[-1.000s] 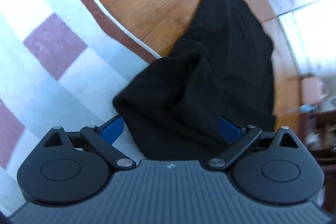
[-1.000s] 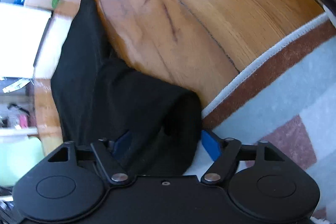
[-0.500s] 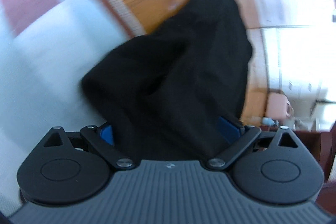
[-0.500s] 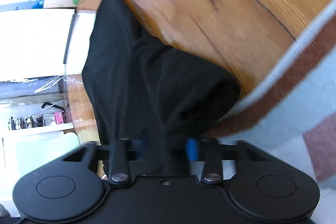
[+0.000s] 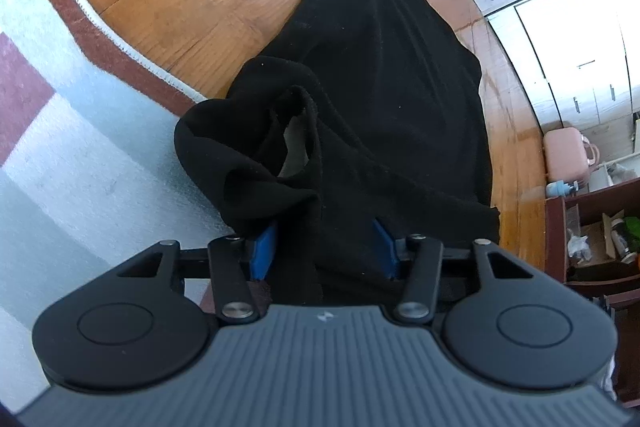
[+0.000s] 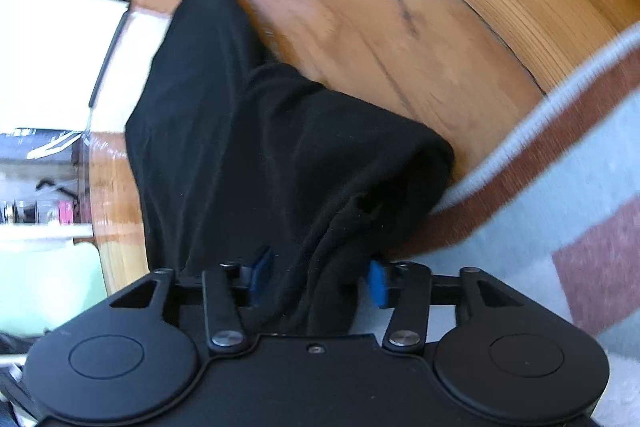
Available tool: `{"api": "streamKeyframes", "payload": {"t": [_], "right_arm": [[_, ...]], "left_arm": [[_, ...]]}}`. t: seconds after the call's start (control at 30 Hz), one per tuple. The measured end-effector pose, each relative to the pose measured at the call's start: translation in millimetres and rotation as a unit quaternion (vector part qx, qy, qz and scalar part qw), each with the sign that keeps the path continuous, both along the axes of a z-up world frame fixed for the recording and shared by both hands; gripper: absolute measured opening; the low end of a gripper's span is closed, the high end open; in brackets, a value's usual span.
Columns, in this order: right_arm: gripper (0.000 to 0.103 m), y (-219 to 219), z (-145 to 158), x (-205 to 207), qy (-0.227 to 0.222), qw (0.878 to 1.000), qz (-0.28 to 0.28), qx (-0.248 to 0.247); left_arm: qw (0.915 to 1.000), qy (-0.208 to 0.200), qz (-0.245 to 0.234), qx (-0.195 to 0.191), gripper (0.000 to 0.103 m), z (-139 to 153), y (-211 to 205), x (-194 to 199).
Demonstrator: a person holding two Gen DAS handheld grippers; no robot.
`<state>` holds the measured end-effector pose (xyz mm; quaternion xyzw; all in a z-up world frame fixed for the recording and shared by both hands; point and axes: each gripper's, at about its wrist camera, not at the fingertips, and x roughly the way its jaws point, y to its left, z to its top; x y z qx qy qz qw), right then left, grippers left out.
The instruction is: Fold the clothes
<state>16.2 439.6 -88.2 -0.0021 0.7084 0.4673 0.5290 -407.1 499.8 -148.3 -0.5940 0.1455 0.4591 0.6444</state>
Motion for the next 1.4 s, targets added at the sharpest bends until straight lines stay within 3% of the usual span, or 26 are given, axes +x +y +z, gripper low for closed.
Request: {"api": "streamKeyframes", "payload": {"t": [0.17, 0.2, 0.27, 0.3, 0.37, 0.47, 0.5, 0.53, 0.6, 0.67, 0.73, 0.9, 0.97, 1.0, 1.07, 1.1, 1.13, 1.3, 1.4], "right_arm": [[0.055, -7.2, -1.4, 8.6, -0.017, 0.999, -0.024, -0.025], [0.055, -6.6, -1.8, 7.9, -0.019, 0.999, -0.023, -0.027], [0.059, -5.1, -0.9, 4.6, -0.027, 0.999, -0.015, -0.026], [0.062, -3.9, 0.5, 1.7, -0.033, 0.999, -0.005, -0.026], [0.067, -1.6, 2.7, -4.8, -0.04, 0.999, 0.013, -0.025], [0.069, -1.4, -0.2, -7.0, -0.026, 0.999, 0.011, -0.021], [0.069, -2.5, -2.4, -4.8, -0.012, 1.0, 0.003, -0.015], [0.069, -3.6, -4.7, -2.4, 0.002, 1.0, -0.007, -0.008], [0.069, -0.7, -12.0, -4.7, 0.041, 0.999, -0.024, 0.012], [0.054, 4.1, -15.1, -12.4, 0.063, 0.997, -0.04, 0.027], [0.026, 6.4, -8.5, -22.1, 0.028, 0.998, -0.033, 0.041], [0.024, 7.6, 9.3, -45.8, -0.068, 0.996, -0.003, 0.051], [0.03, 11.6, 5.7, -47.7, -0.069, 0.997, -0.006, 0.036], [0.038, 11.8, 2.0, -46.2, -0.062, 0.998, -0.012, 0.028], [0.039, 13.0, -2.7, -44.0, -0.048, 0.998, -0.017, 0.027], [0.023, 14.1, -3.3, -43.6, -0.043, 0.998, -0.015, 0.034], [0.016, 15.3, -0.4, -45.2, -0.045, 0.998, -0.004, 0.05], [0.015, 5.4, 25.8, -49.4, -0.09, 0.99, 0.015, 0.108], [0.014, -6.5, 46.7, -49.7, -0.104, 0.982, 0.016, 0.158]], "left_arm": [[0.9959, 0.085, -0.032, 0.007, 0.052, 5.7, -6.5, 15.0], [0.9939, 0.103, -0.038, -0.006, 0.057, 4.0, -7.1, 20.7], [0.9888, 0.137, -0.049, -0.033, 0.075, 0.5, -8.3, 31.9], [0.9933, 0.102, -0.039, -0.035, 0.094, -3.6, -9.1, 30.0], [0.9981, 0.036, -0.004, -0.049, 0.099, -11.3, -8.5, 22.4], [0.9976, -0.02, 0.047, -0.047, 0.096, -19.1, -2.3, 7.0], [0.9975, -0.02, 0.054, -0.041, 0.084, -19.3, -0.7, 4.4], [0.9974, -0.019, 0.06, -0.037, 0.06, -19.5, 0.9, 1.9], [0.997, -0.005, 0.069, -0.035, 0.051, -20.4, 2.7, -0.9], [0.9959, -0.011, 0.084, -0.034, 0.046, -21.2, 2.7, -5.0], [0.9964, 0.006, 0.079, -0.031, 0.034, -20.4, 2.3, -4.6], [0.997, 0.03, 0.067, -0.024, 0.032, -18.0, 1.4, -3.0], [0.9972, 0.036, 0.063, -0.019, 0.032, -14.9, -0.4, 0.5], [0.9972, 0.039, 0.061, -0.016, 0.034, -13.4, -1.2, 2.3], [0.9971, 0.058, 0.05, -0.002, 0.034, -10.6, -0.2, 9.0], [0.9968, 0.067, 0.044, 0.006, 0.033, -9.1, 0.3, 12.3], [0.9963, 0.076, 0.039, 0.013, 0.033, -7.8, 0.8, 15.6], [0.9881, 0.147, 0.008, 0.044, 0.022, 3.8, -2.1, 33.7], [0.9858, 0.157, 0.003, 0.059, 0.019, 21.9, -12.9, 32.2]]}}
